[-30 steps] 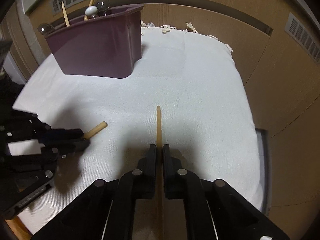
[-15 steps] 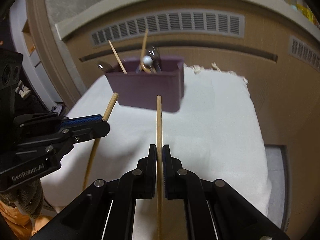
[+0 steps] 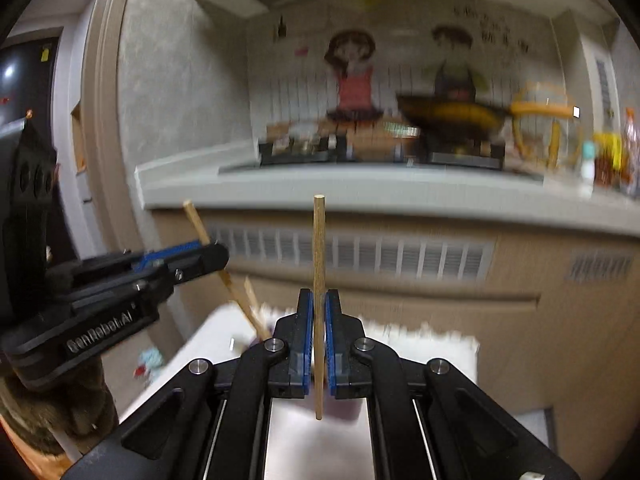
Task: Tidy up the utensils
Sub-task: 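Carry both chopsticks over the purple caddy and open both grippers to drop them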
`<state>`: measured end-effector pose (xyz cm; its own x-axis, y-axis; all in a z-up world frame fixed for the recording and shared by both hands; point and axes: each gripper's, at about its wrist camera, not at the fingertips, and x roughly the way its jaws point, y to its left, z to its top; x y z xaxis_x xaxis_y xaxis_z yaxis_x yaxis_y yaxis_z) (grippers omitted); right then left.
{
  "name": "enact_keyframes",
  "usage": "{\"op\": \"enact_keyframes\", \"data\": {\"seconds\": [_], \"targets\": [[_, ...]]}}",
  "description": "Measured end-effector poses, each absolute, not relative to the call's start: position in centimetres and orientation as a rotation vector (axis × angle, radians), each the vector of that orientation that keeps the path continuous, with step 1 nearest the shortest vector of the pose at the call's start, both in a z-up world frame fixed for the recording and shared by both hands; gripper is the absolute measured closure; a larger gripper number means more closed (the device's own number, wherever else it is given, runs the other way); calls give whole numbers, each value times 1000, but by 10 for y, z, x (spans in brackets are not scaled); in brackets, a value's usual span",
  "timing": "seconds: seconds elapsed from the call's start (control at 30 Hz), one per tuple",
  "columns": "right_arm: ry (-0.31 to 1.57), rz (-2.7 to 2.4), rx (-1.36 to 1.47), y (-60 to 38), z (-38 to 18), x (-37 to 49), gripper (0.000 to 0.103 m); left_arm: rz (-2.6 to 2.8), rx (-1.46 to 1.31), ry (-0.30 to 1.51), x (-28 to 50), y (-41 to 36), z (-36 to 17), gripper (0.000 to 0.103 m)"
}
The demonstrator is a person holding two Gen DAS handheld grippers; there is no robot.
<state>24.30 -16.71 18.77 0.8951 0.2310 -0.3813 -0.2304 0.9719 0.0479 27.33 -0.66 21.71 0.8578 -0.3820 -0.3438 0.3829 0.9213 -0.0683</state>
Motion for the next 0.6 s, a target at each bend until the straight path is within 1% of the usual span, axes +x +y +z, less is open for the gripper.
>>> {"op": "enact_keyframes", "data": {"seconds": [0.13,0.27,0.43,0.6], "targets": [[367,194,-13,-165,205,275,97,-358,19,376,309,-3,215,96],[400,181,3,-165,189,306,97,-336,17,425,334,-2,189,96],[493,173,17,-166,137,339,97,-311,25,500,360,-3,142,96],[649,189,50,-165,73,367,97,-299,19,583,378,-2,98,96]]}}
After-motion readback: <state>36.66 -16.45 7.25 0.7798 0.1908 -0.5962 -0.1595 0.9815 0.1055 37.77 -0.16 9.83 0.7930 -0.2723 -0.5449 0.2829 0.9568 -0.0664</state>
